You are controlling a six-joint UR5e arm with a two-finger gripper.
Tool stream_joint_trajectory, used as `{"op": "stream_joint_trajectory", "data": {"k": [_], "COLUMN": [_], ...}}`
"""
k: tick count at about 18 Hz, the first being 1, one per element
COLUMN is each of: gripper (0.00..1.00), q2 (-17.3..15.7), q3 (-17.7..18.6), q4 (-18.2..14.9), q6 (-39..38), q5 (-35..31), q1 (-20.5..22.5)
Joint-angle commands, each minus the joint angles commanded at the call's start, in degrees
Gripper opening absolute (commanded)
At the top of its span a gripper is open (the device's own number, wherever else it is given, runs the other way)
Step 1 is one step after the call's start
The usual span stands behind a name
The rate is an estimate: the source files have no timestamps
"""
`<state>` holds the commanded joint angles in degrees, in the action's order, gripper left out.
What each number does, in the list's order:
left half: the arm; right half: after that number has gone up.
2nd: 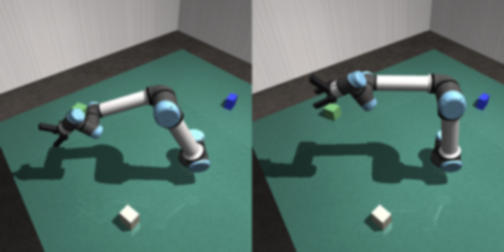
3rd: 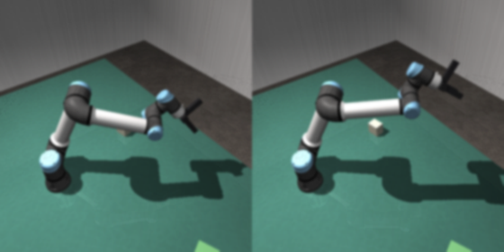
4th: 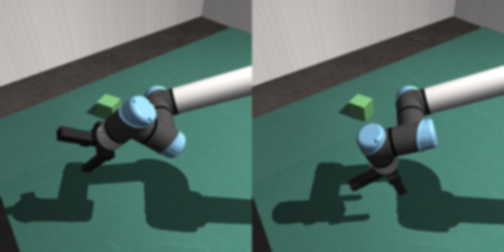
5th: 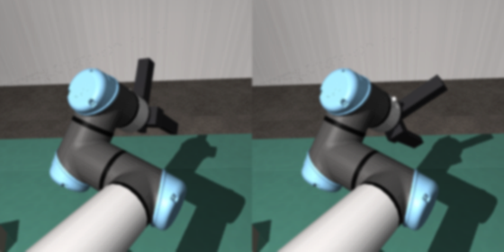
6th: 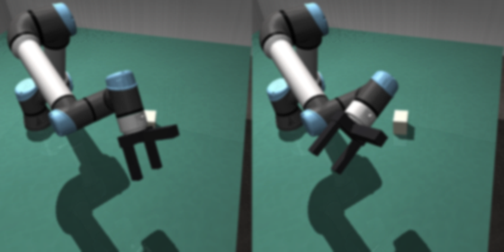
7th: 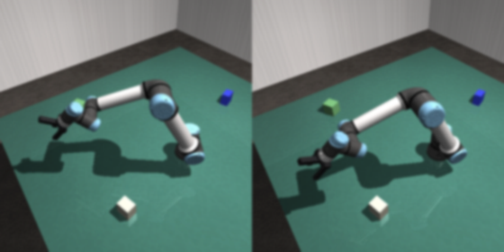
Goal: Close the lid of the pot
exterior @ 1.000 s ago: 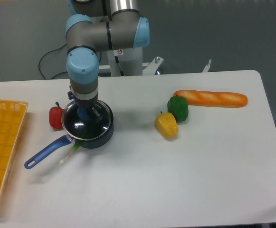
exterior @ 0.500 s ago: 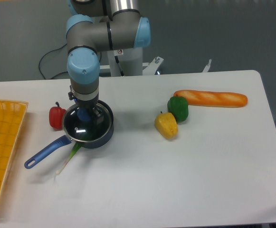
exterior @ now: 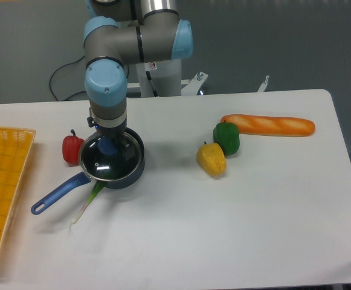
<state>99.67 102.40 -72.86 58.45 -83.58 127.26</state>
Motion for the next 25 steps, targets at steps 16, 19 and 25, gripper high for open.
{"op": "stream_joint_trajectory", "data": {"k": [16,19,25], "gripper": [1.00,1.00,1.00], "q2": [-4.7,-5.1,-5.3], "q3": [-6.4,-6.2,-4.8], "q4": [-7.0,-7.4,-7.6], "q6": [30.0,33.1,42.0], "q5": [-6.3,-6.3,-8.3], "q1": [18.8,21.2,27.1]}}
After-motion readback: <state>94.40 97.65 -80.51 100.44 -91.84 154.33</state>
